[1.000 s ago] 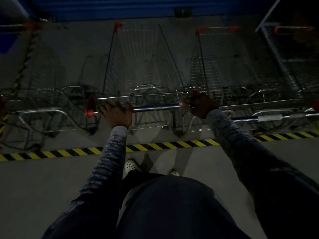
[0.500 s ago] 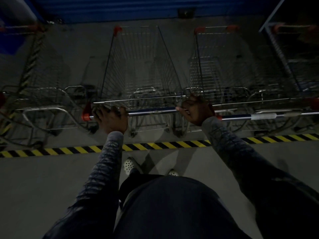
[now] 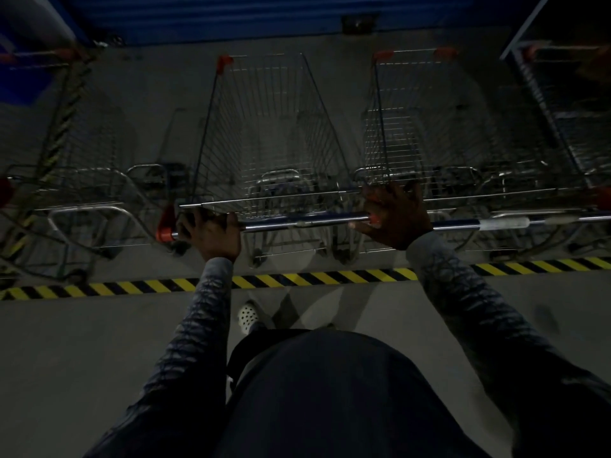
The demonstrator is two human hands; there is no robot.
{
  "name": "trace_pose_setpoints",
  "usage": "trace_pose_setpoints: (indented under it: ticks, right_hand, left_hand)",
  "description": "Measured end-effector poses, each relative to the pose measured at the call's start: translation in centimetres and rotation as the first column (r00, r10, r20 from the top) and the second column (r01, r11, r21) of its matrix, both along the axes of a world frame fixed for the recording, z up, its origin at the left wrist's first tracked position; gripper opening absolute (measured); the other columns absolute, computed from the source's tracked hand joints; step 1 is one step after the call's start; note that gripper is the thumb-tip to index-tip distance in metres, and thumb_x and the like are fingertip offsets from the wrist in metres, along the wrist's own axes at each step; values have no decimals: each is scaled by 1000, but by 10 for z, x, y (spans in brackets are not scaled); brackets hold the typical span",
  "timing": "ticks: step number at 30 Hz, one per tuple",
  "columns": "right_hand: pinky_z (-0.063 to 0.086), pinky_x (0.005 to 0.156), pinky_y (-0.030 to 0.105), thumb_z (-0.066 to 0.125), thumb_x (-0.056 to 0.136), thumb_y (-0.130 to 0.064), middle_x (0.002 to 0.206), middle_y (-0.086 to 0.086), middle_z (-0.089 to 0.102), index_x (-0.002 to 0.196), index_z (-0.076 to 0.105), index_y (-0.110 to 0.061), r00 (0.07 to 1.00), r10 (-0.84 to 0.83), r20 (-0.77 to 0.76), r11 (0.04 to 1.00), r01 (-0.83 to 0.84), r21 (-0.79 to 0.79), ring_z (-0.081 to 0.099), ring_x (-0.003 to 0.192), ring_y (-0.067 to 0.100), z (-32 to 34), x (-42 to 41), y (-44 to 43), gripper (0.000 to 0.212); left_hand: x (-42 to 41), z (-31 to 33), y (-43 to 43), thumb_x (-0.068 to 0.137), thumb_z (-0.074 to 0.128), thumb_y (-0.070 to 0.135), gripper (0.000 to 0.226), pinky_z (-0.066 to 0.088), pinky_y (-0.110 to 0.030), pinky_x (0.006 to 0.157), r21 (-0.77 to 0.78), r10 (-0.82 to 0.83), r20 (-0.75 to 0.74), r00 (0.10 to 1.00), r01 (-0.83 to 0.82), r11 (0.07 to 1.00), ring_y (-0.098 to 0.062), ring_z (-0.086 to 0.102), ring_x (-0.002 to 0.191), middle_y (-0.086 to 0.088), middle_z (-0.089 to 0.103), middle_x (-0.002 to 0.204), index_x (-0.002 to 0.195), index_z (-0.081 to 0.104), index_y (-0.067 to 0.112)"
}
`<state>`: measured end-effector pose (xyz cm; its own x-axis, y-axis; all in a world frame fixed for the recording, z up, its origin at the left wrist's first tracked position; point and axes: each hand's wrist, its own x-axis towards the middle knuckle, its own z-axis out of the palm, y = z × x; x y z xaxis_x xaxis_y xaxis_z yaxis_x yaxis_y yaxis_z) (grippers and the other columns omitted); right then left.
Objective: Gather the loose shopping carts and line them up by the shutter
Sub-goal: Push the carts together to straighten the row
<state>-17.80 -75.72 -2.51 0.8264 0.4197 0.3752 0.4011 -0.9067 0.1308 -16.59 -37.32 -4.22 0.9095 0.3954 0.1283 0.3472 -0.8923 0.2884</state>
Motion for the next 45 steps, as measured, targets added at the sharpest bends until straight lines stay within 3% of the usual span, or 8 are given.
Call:
trace_pose_setpoints:
  ticks: [3, 6, 13, 17, 24, 29, 37, 45]
  right_hand:
    - [31, 99, 55, 47, 93, -75, 138, 1, 61, 101, 73, -19, 999, 39, -4, 998, -39, -58, 57, 112, 32, -3, -2, -11, 62]
    - [32, 97, 54, 42, 95, -75, 131, 5, 63, 95, 72, -15, 998, 66, -15, 996, -67, -64, 58, 110, 34, -2, -2, -12, 67]
    - [33, 91, 49, 39, 104, -61, 116, 9, 66, 85, 70, -7, 996, 81, 40, 996, -79, -36, 61, 102, 35, -9, -7, -8, 66]
    - [38, 89, 49, 49, 104, -52, 108, 8, 66, 79, 69, -8, 990, 73, 122, 996, -67, -52, 60, 99, 35, -12, -10, -6, 54]
    - [43, 88, 46, 36, 110, -44, 106, 8, 70, 90, 76, -8, 991, 67, 112, 997, -70, 18, 52, 101, 33, -20, -12, -4, 57]
    - [46, 88, 47, 41, 109, -42, 103, 9, 69, 89, 75, -5, 993, 64, 96, 997, -69, 48, 59, 99, 37, -23, -10, -5, 53]
    - [46, 91, 48, 33, 110, -44, 104, 7, 69, 91, 75, -6, 999, 22, 24, 996, -24, 85, 59, 101, 36, -24, -14, -1, 59]
    - [46, 93, 48, 37, 109, -40, 96, 5, 70, 87, 74, -6, 998, -5, 67, 994, -3, 112, 62, 94, 36, -24, -19, 7, 55]
  left_hand:
    - [-3, -8, 2, 85, 37, 56, 68, 14, -49, 109, 0, 16, -28, 999, -16, 1000, -42, 34, 133, -21, 53, 135, 106, 74, 3]
    - [-10, -11, 3, 86, 34, 57, 68, 18, -47, 106, 57, 0, -36, 999, 2, 998, -39, 38, 126, -19, 56, 129, 99, 75, 4]
    - [-22, -11, 0, 86, 47, 46, 51, 32, -55, 96, 67, -58, 116, 992, 50, 997, -48, 49, 111, -25, 60, 113, 83, 75, 4]
    - [-27, -13, -1, 86, 51, 43, 44, 34, -58, 96, 70, -71, 183, 981, 59, 996, -51, 51, 108, -25, 60, 110, 74, 76, 10]
    - [-26, -19, 2, 84, 48, 47, 47, 29, -50, 98, 73, -32, 155, 987, 21, 997, -39, 47, 108, -20, 60, 108, 72, 74, 10]
    - [-27, -16, 1, 84, 47, 47, 47, 29, -52, 97, 60, -49, 153, 987, 41, 997, -45, 49, 109, -21, 61, 108, 72, 76, 12]
    - [-26, -8, 0, 83, 50, 45, 44, 31, -54, 97, 10, -55, 170, 984, 54, 999, -48, 51, 109, -21, 61, 102, 69, 75, 10]
    - [-20, -8, 10, 84, 46, 50, 50, 29, -47, 95, 5, -100, 161, 982, 101, 995, -40, 49, 108, -20, 61, 101, 72, 73, 9]
